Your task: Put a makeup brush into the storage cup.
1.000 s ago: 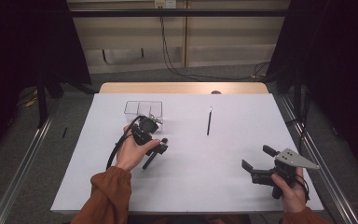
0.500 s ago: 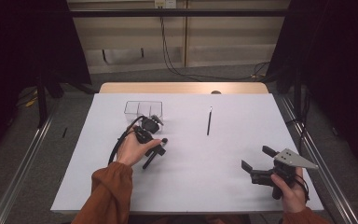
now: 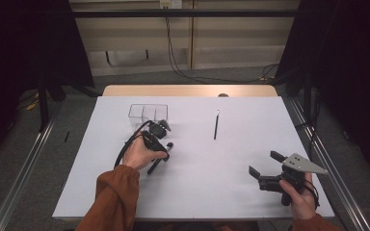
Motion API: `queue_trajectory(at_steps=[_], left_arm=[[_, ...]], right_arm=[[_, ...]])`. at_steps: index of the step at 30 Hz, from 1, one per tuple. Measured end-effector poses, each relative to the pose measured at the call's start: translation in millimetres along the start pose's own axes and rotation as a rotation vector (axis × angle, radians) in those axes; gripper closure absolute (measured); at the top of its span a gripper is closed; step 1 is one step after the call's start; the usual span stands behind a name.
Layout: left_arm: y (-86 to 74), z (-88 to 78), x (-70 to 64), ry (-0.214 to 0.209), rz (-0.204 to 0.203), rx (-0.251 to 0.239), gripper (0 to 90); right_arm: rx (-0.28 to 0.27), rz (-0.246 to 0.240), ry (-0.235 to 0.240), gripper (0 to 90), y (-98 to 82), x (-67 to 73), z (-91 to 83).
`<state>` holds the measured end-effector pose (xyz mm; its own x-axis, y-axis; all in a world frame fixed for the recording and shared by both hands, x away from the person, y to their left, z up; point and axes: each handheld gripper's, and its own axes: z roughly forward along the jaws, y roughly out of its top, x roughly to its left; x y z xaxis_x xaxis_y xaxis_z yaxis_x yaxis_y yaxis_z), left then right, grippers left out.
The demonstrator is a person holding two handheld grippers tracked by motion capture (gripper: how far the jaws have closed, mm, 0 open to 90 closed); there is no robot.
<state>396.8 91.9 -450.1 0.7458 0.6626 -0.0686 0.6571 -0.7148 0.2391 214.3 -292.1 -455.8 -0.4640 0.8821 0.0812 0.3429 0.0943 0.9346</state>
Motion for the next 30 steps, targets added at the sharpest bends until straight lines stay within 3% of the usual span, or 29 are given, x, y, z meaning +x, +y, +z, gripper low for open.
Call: queue_trajectory(at_steps=[10,12,18,20,27,30], left_arm=[[9.1,4.0,-8.4,0.052,-0.011,0.034,36.2],[9.2,3.9,-9.3,0.047,-0.010,0.030,41.6],[15.2,3.7,-10.2,0.035,-0.005,0.077,48.3],[16.5,2.8,-10.6,0.034,0.005,0.087,55.3],[16.2,1.8,-9.7,0.028,-0.019,0.083,72.9],[15.3,2.0,-9.0,0.028,-0.041,0.076,75.7]], right_arm=[[0.005,-0.003,0.004,0.2,-0.1,0.4,0.5],[0.006,-0.005,0.005,0.2,-0.2,0.4,0.4],[0.013,-0.013,0.012,0.1,-0.6,1.2,0.7],[0.015,-0.010,0.013,0.1,-0.5,1.5,1.1],[0.018,-0.010,0.015,0.1,-0.6,1.6,1.5],[0.018,-0.010,0.016,0.1,-0.7,1.9,1.3]])
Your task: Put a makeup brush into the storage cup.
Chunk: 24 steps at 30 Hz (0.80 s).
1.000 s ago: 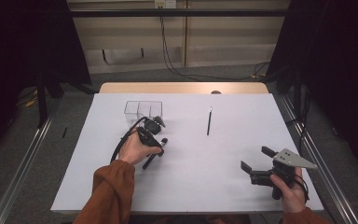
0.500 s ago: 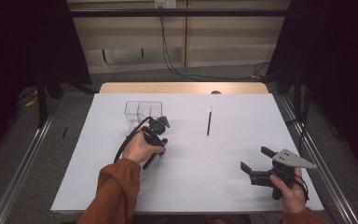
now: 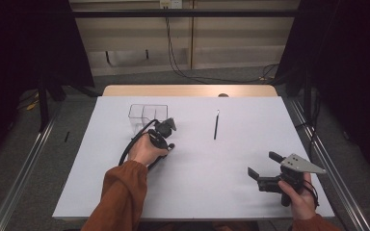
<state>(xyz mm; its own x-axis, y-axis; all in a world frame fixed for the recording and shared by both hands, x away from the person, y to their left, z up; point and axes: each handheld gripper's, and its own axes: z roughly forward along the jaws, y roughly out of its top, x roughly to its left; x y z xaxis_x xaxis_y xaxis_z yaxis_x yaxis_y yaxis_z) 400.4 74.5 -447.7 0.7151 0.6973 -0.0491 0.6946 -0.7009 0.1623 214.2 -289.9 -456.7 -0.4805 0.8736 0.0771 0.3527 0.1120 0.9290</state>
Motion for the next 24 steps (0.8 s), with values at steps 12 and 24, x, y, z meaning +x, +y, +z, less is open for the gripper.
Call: queue_trajectory(at_steps=[12,24], left_arm=[[0.4,-0.7,2.4,-0.016,-0.013,0.002,77.2],[-2.5,-3.3,7.8,-0.048,-0.033,-0.023,77.4]], right_arm=[[0.001,0.002,0.002,0.1,-0.3,-0.7,-0.1],[0.002,0.005,-0.002,0.1,-0.4,-1.1,0.2]])
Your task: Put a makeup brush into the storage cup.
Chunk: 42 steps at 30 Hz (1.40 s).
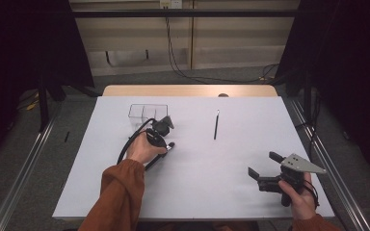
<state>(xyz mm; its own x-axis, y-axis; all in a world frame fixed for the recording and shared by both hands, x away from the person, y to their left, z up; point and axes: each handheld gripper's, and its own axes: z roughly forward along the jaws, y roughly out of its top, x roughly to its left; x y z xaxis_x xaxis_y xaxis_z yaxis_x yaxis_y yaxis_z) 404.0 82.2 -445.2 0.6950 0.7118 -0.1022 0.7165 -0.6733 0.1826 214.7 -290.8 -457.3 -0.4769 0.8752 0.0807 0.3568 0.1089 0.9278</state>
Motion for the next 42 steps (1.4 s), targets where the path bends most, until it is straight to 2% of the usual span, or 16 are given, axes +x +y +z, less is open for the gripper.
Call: queue_trajectory(at_steps=[12,21,24,26,31,34,37,38,39,40,42], left_arm=[[-5.2,-14.5,3.6,-0.031,-0.015,-0.081,77.4],[-10.2,-23.1,3.3,-0.037,-0.004,-0.138,77.4],[-14.9,-28.8,4.4,-0.040,-0.004,-0.206,77.4],[-17.2,-31.8,4.3,-0.036,-0.002,-0.229,77.4],[-20.8,-35.5,4.3,-0.037,0.007,-0.259,77.4],[-24.9,-36.8,4.5,-0.046,-0.002,-0.298,77.4],[-27.1,-36.8,4.0,-0.045,-0.014,-0.317,77.4],[-30.0,-38.3,4.1,-0.037,-0.001,-0.347,77.4],[-30.0,-38.3,4.1,-0.037,-0.001,-0.347,77.4],[-33.3,-41.5,3.5,-0.040,-0.013,-0.402,77.4],[-35.7,-44.7,3.1,-0.050,-0.032,-0.449,77.4]], right_arm=[[0.000,0.000,-0.001,0.1,0.1,0.2,0.0],[-0.001,0.001,-0.002,0.1,0.0,-0.1,-0.3],[-0.002,0.002,-0.003,0.1,0.1,0.0,-0.3],[-0.001,0.000,-0.004,0.1,0.1,0.0,-0.2],[-0.003,0.000,-0.005,0.1,0.2,0.1,-0.3],[-0.005,0.002,-0.007,0.1,0.1,0.0,-0.3],[-0.005,0.003,-0.005,0.1,0.1,0.0,-0.4],[-0.004,0.003,-0.007,0.1,0.1,0.0,-0.4],[-0.004,0.003,-0.007,0.1,0.1,0.0,-0.4],[-0.005,0.003,-0.007,0.1,0.1,0.0,-0.5],[-0.005,0.003,-0.008,0.0,0.1,-0.1,-0.3]])
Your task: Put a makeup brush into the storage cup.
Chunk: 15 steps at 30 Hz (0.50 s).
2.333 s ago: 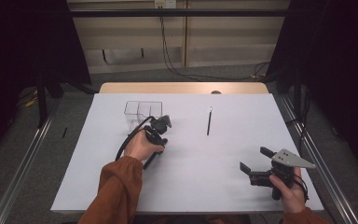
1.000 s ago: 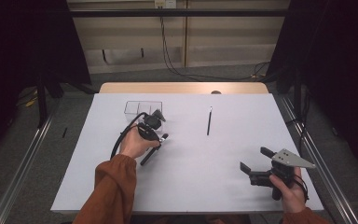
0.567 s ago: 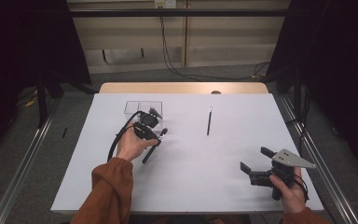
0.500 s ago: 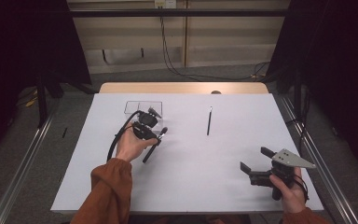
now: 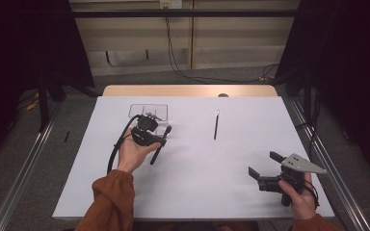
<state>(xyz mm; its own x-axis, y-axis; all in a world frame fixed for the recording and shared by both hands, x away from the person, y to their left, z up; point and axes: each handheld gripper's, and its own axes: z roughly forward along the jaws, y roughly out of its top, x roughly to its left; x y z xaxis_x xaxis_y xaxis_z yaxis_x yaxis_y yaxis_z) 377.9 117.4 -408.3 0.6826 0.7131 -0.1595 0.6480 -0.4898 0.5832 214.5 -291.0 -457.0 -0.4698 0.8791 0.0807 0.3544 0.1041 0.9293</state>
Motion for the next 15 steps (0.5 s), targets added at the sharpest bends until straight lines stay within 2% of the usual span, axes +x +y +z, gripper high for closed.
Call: queue_trajectory(at_steps=[1,3,8,9,15], left_arm=[[0.0,0.0,0.0,0.000,0.000,0.000,77.4],[-1.0,-6.9,-1.2,-0.001,0.002,-0.056,77.4],[-5.3,-10.9,1.1,-0.009,0.012,-0.100,77.3],[-6.6,-10.7,2.0,-0.027,0.002,-0.110,77.3],[-15.3,-12.6,5.7,-0.039,-0.015,-0.166,77.3]], right_arm=[[0.000,0.000,0.000,0.0,0.0,0.0,0.0],[-0.002,-0.002,0.000,0.1,0.0,0.2,-0.1],[-0.001,-0.002,0.000,0.1,0.0,0.2,-0.2],[-0.001,-0.002,0.000,0.1,0.0,0.2,-0.2],[0.000,0.000,0.000,0.1,0.0,0.1,0.0]])
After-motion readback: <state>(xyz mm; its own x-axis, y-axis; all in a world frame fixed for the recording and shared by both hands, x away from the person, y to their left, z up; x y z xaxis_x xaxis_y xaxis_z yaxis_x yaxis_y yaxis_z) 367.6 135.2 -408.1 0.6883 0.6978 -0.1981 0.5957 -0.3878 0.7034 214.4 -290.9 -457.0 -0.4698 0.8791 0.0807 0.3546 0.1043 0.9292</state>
